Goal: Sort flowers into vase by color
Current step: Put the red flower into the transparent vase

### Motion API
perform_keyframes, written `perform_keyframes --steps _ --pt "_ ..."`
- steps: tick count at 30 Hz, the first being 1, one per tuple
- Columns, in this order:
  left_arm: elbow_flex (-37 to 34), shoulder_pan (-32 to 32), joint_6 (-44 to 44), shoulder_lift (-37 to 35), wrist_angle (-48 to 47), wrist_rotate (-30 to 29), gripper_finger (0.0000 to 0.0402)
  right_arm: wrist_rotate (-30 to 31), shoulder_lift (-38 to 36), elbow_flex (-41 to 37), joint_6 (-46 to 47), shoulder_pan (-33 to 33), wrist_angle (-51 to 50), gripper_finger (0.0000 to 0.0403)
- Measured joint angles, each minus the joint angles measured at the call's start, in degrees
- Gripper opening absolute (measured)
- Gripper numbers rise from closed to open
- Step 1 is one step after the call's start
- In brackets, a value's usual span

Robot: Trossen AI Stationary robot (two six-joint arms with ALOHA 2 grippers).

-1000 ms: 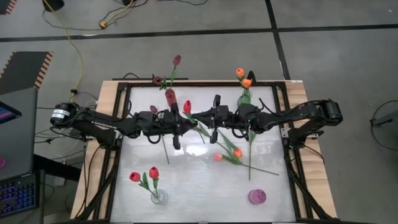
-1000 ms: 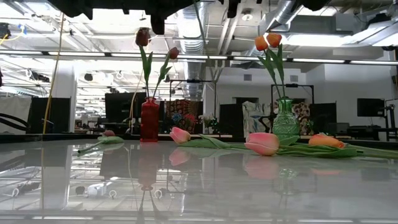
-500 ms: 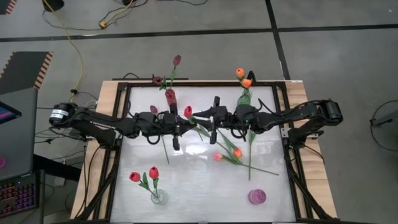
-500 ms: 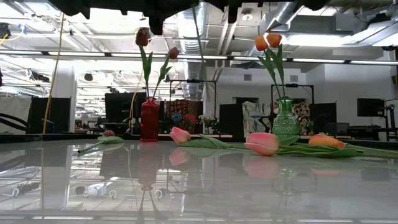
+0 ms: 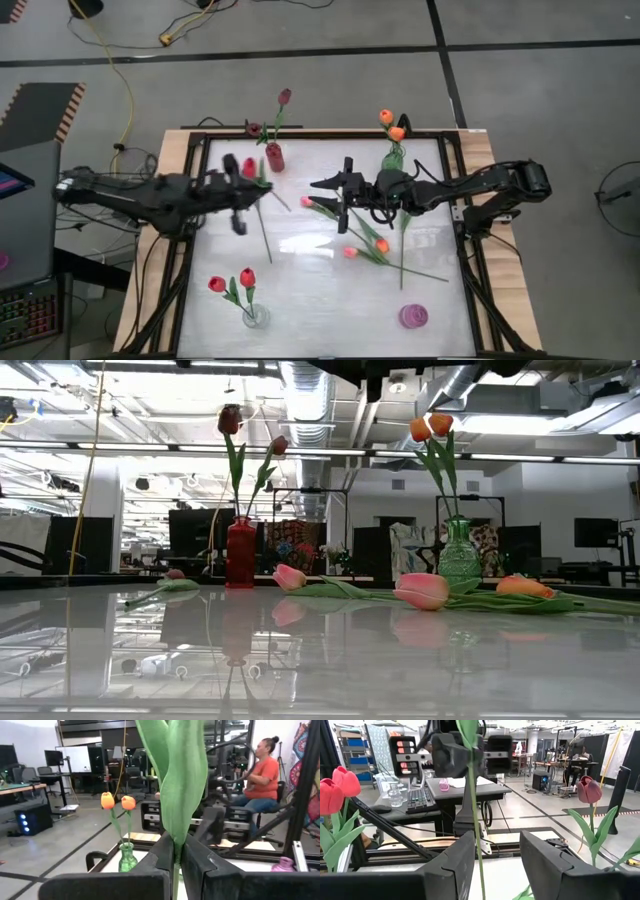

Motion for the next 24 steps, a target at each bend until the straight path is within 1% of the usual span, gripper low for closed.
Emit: perform_keyframes --steps 5,8,10,16,24 --pt "0.0 -9.4 -0.5 -6.6 -7.9 -11.8 0.0004 0.0 0.0 0.0 0.0 0.0 -0.4 0.0181" --pt "0.0 -15.2 -2.8 -7.6 -11.1 -16.3 0.0004 0.0 0.0 0.0 0.0 0.0 -0.4 0.0181" --pt "0.0 -18.5 -4.8 -7.5 -12.2 -17.2 0.0004 0.0 0.0 0.0 0.0 0.0 -0.4 0.0181" --pt "0.0 -26.4 -8.7 -6.6 -11.9 -17.1 0.0004 0.0 0.0 0.0 0.0 0.0 -0.4 0.0180" --pt "0.0 -32.9 -11.7 -6.7 -11.4 -17.1 0.0004 0.0 0.0 0.0 0.0 0.0 -0.4 0.0181"
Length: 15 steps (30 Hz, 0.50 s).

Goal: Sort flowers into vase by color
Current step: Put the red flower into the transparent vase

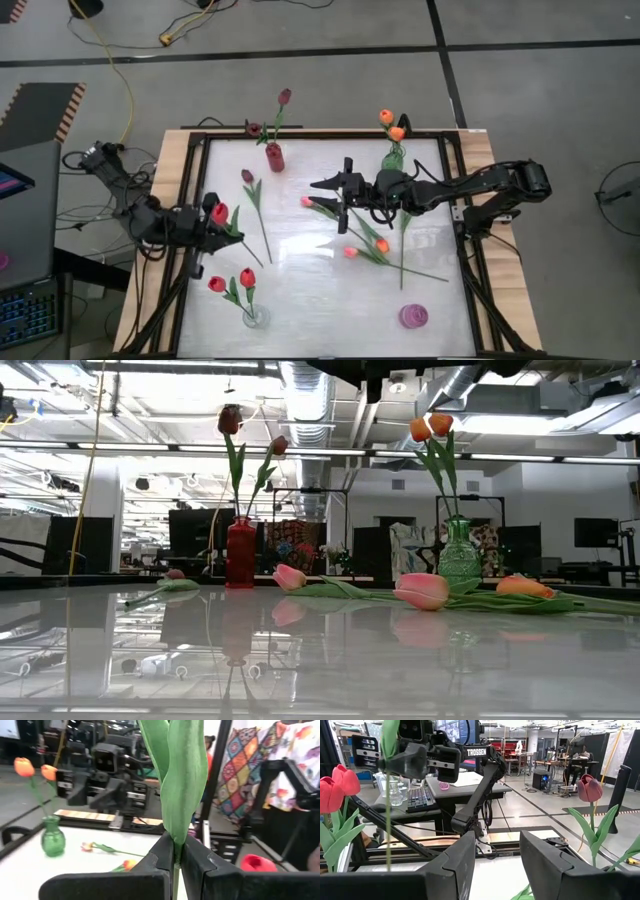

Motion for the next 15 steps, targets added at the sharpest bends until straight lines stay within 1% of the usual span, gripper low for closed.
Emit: perform_keyframes --steps 8,15 --pt "0.0 -4.0 -1.5 0.0 0.0 0.3 0.0004 0.0 0.0 0.0 0.0 0.0 0.0 0.0180" --pt "0.0 -5.4 -2.6 0.0 2.8 3.3 0.0004 0.0 0.0 0.0 0.0 0.0 0.0 0.0180"
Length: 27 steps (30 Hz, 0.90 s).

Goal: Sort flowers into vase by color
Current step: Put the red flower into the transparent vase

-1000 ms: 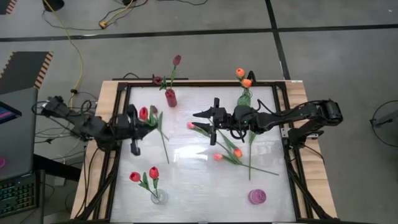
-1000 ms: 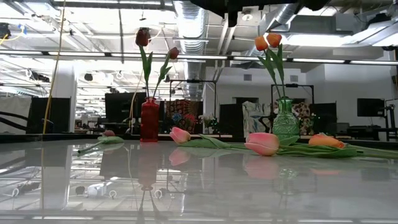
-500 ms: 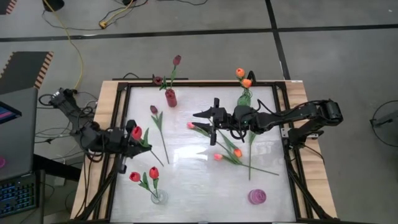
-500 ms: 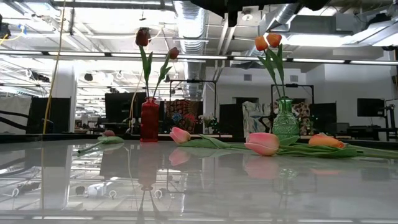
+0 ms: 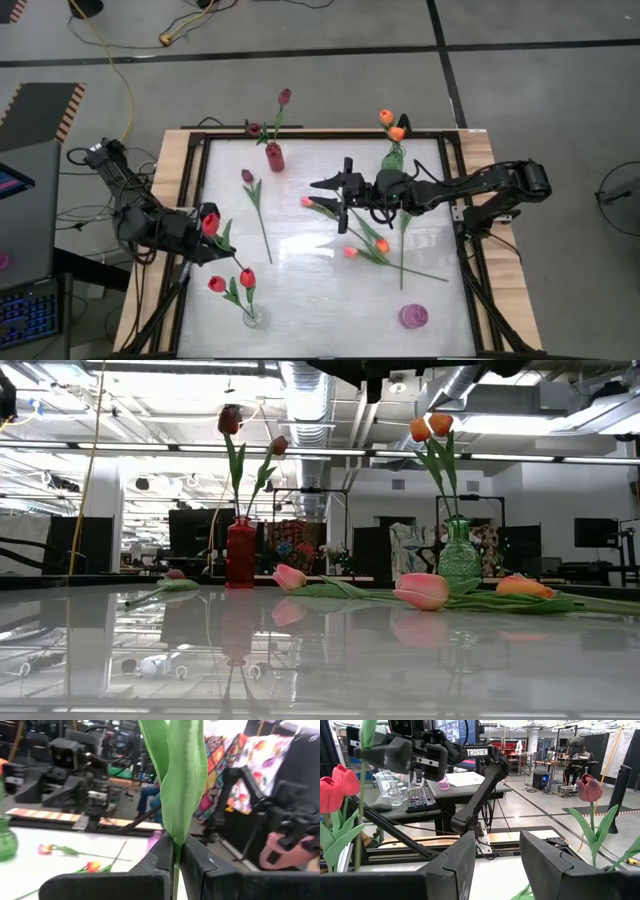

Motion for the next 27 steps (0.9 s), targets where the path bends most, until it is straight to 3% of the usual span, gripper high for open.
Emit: perform_keyframes --steps 7,16,27 --pt "0.0 -1.0 -0.8 0.0 1.0 4.2 0.0004 0.0 0.0 0.0 0.0 0.0 0.0 0.0179" --pt "0.0 -1.0 -1.5 0.0 3.6 5.1 0.0004 0.0 0.0 0.0 0.1 0.0 0.0 0.0179" --pt "-0.3 -1.0 -4.6 6.0 6.0 7.9 0.0005 0.0 0.0 0.0 0.0 0.0 0.0 0.0179"
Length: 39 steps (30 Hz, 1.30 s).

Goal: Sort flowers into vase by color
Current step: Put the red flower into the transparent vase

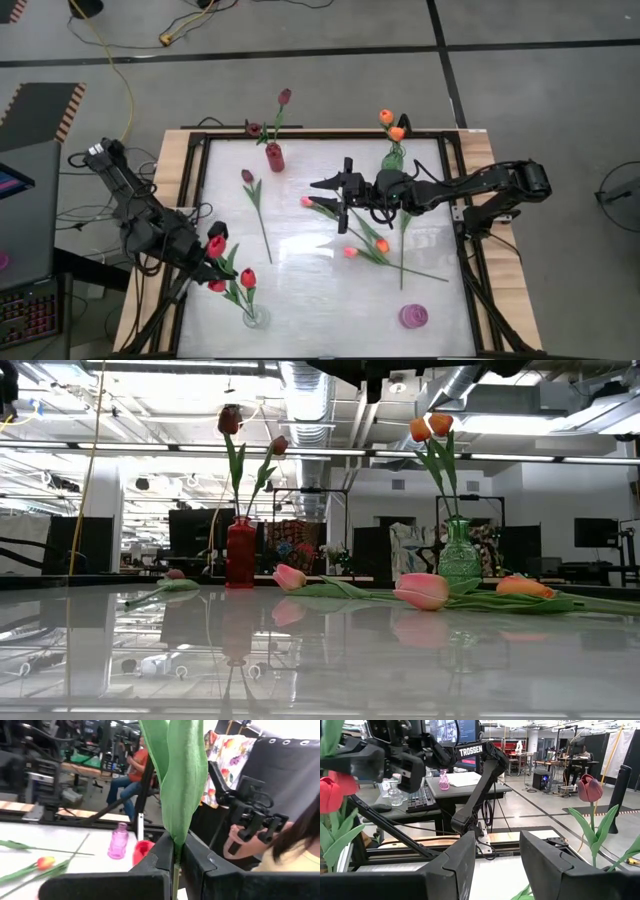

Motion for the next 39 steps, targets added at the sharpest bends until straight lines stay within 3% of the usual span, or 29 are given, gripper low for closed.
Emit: perform_keyframes --steps 21,39 --pt "0.0 0.0 0.8 1.6 0.9 4.3 0.0005 0.0 0.0 0.0 0.0 0.0 0.0 0.0179" --pt "0.0 0.0 1.7 1.6 -2.6 4.1 0.0005 0.0 0.0 0.0 0.0 0.0 0.0 0.0179"
